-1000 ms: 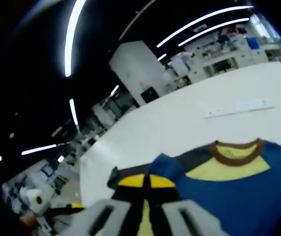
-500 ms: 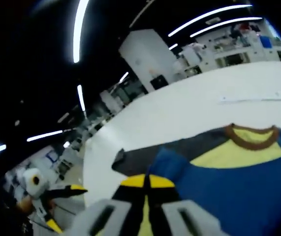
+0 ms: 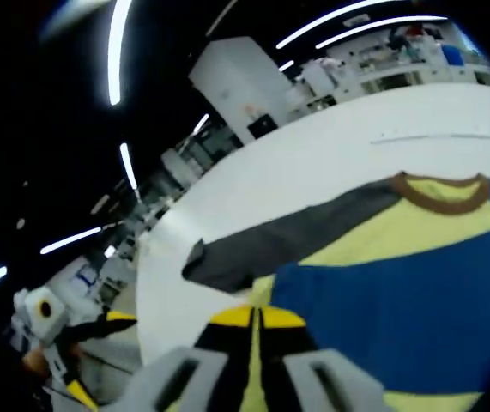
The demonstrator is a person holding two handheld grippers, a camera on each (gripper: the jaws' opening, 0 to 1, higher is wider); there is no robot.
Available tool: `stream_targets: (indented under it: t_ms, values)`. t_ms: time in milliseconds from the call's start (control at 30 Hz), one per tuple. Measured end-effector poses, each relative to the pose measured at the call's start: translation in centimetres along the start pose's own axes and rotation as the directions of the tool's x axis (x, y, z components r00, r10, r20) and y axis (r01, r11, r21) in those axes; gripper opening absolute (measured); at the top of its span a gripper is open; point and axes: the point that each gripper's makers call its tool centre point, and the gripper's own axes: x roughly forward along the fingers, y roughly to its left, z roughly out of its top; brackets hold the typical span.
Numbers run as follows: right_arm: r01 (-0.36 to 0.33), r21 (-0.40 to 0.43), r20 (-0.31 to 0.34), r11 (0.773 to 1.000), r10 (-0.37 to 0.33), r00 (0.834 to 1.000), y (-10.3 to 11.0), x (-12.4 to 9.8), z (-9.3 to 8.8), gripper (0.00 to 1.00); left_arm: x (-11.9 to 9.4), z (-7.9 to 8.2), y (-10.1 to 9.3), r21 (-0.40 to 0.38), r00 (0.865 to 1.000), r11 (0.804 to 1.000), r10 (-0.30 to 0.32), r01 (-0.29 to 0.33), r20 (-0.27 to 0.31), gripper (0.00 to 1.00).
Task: Fold the garment on the visible template until the final outline fits inside the template.
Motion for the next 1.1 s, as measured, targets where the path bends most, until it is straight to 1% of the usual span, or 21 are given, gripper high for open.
stream_targets:
  t_ms: [67, 100, 167, 233, 267, 367, 433, 500, 567, 700, 833, 933, 1000, 1100]
  values:
    - [0.014, -0.02, -0.005, 1.0, -0.014, 1.0, -0.4, 0.0, -0.1, 0.12, -0.1, 0.1, 0.2, 0.003, 1.0, 1.0, 0.005, -0.005, 0.0, 0.93]
    - [0.026, -0.034, -0.007, 0.999, -0.026, 1.0, -0.7, -0.1, -0.1, 0.19, -0.1, 0.1, 0.3, 0.006, 1.0, 1.0, 0.009, -0.009, -0.001, 0.94]
    - [0.037, -0.057, -0.004, 0.998, -0.037, 0.999, -0.7, -0.4, 0.0, 0.28, -0.2, 0.3, 0.8, 0.006, 1.0, 1.0, 0.02, -0.02, 0.002, 0.96]
    - [0.046, -0.094, 0.001, 0.995, -0.046, 0.999, -0.8, -0.6, 0.3, 0.36, -0.3, 0.5, 1.3, 0.008, 1.0, 1.0, 0.03, -0.03, 0.006, 0.99]
    - [0.047, -0.115, 0.005, 0.992, -0.046, 0.999, -1.0, -0.6, 0.5, 0.42, -0.3, 0.6, 1.5, 0.012, 0.999, 0.999, 0.034, -0.034, 0.006, 0.99]
    - [0.054, -0.17, 0.01, 0.984, -0.053, 0.999, -1.0, -1.0, 0.9, 0.58, -0.3, 0.8, 2.4, 0.017, 0.999, 0.999, 0.051, -0.051, 0.002, 0.99]
    - [0.06, -0.217, 0.006, 0.974, -0.061, 0.998, -1.1, -1.3, 1.0, 0.64, -0.4, 1.1, 3.0, 0.014, 0.998, 0.998, 0.061, -0.061, 0.004, 0.99]
    - [0.065, -0.261, 0.005, 0.963, -0.066, 0.998, -0.6, -2.0, 1.1, 0.72, -0.5, 1.6, 3.6, 0.011, 0.997, 0.997, 0.071, -0.072, 0.015, 0.99]
    - [0.062, -0.28, 0.0, 0.958, -0.065, 0.998, -0.6, -2.3, 1.1, 0.78, -0.5, 1.8, 4.1, 0.008, 0.997, 0.997, 0.08, -0.081, 0.019, 0.99]
    - [0.07, -0.311, -0.007, 0.948, -0.076, 0.997, -0.4, -3.3, 1.0, 0.89, -0.5, 2.1, 5.3, 0.019, 0.994, 0.994, 0.111, -0.111, 0.01, 0.99]
    - [0.069, -0.311, -0.027, 0.948, -0.082, 0.996, -0.5, -4.3, 0.5, 0.99, -0.5, 2.6, 6.8, 0.013, 0.99, 0.99, 0.144, -0.144, 0.015, 0.97]
    - [0.078, -0.331, -0.038, 0.94, -0.096, 0.995, -0.7, -5.5, 0.3, 0.99, -0.4, 3.4, 8.5, 0.007, 0.984, 0.984, 0.178, -0.178, 0.028, 0.96]
    - [0.083, -0.337, -0.04, 0.938, -0.103, 0.994, -0.8, -6.2, 0.2, 0.99, -0.4, 3.5, 9.6, 0.008, 0.978, 0.978, 0.207, -0.207, 0.02, 0.95]
    - [0.084, -0.337, -0.037, 0.938, -0.102, 0.994, -1.1, -7.2, 0.1, 0.99, -0.2, 3.6, 10.4, 0.012, 0.974, 0.974, 0.227, -0.228, 0.02, 0.91]
